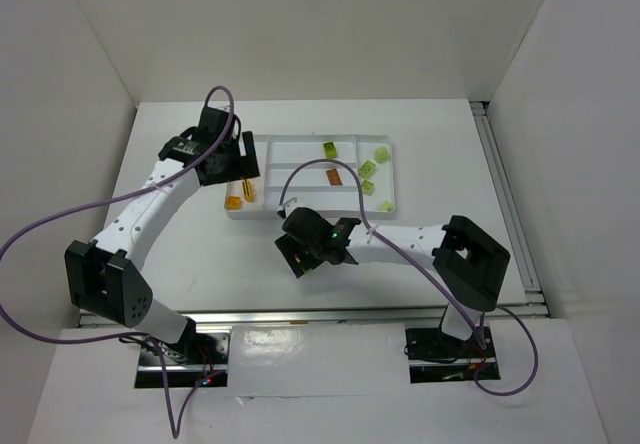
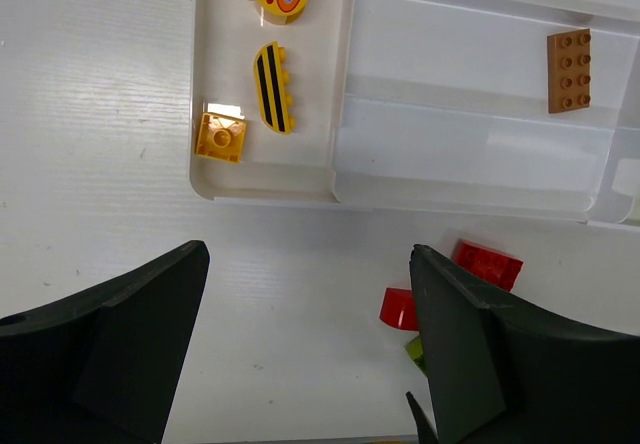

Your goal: Sort the legos into containers by color

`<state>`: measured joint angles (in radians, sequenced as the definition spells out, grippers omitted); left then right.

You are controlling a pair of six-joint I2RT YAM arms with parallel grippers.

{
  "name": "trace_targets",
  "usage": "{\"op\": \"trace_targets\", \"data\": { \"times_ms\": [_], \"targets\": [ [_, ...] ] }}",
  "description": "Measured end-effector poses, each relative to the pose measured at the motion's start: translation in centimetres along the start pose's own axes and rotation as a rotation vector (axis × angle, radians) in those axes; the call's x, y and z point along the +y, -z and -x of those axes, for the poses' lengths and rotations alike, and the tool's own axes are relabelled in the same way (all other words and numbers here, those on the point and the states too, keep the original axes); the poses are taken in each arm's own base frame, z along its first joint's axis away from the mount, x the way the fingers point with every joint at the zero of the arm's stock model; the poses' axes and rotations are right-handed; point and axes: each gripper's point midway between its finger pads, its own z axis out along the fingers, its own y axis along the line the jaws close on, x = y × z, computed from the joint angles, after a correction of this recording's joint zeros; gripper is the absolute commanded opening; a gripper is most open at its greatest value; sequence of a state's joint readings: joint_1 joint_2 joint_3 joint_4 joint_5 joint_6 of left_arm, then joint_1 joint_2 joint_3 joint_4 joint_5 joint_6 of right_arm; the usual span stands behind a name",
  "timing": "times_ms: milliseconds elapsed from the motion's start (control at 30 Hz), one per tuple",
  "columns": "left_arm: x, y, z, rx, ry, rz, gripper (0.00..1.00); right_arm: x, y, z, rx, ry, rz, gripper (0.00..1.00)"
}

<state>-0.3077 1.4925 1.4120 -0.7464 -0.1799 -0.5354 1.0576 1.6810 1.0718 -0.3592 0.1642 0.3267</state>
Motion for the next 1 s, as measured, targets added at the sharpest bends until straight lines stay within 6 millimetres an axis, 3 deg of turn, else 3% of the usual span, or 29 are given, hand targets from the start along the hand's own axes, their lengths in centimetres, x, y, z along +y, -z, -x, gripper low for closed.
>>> {"op": "trace_targets", "data": {
  "times_ms": [100,267,333,433,533,633,700,767,867,1000],
  "targets": [
    [0.2,0.0,0.1,-0.002,0.003,0.006,0.93,0.2,-1.3,-0.6,0.018,0.007,0.001,0.66],
    [0.2,0.0,0.1,-0.002,0.0,0.006,0.93,0.1,-3.0,-2.0,0.066,0.017,-0.006,0.64],
    [0.2,0.0,0.1,-0.002,-0.002,0.006,0.93,0.0,-3.2,-2.3,0.076,0.022,-0.01,0.54],
    [0.2,0.0,0.1,-0.002,-0.003,0.006,0.93,-0.1,-3.2,-2.3,0.071,0.025,-0.027,0.37],
    [0.2,0.0,0.1,-0.002,-0.003,0.006,0.93,-0.2,-2.8,-2.3,0.064,0.034,-0.053,0.35],
    [0.3,0.0,0.1,-0.004,-0.002,0.01,0.93,-0.7,-1.1,-1.0,0.034,0.032,-0.084,0.35],
    [0.5,-0.1,0.2,-0.008,0.001,0.017,0.93,-1.4,0.4,1.6,-0.02,0.01,-0.096,0.35],
    [0.7,-0.1,0.3,-0.011,0.008,0.025,0.94,-2.9,1.4,5.5,-0.093,-0.043,-0.115,0.36],
    [1.1,-0.1,0.5,-0.015,0.03,0.035,0.94,-7.2,2.6,12.8,-0.215,-0.16,-0.157,0.36],
    [1.4,-0.2,0.7,-0.021,0.044,0.041,0.94,-13.0,1.7,20.5,-0.322,-0.273,-0.225,0.41]
  ]
}}
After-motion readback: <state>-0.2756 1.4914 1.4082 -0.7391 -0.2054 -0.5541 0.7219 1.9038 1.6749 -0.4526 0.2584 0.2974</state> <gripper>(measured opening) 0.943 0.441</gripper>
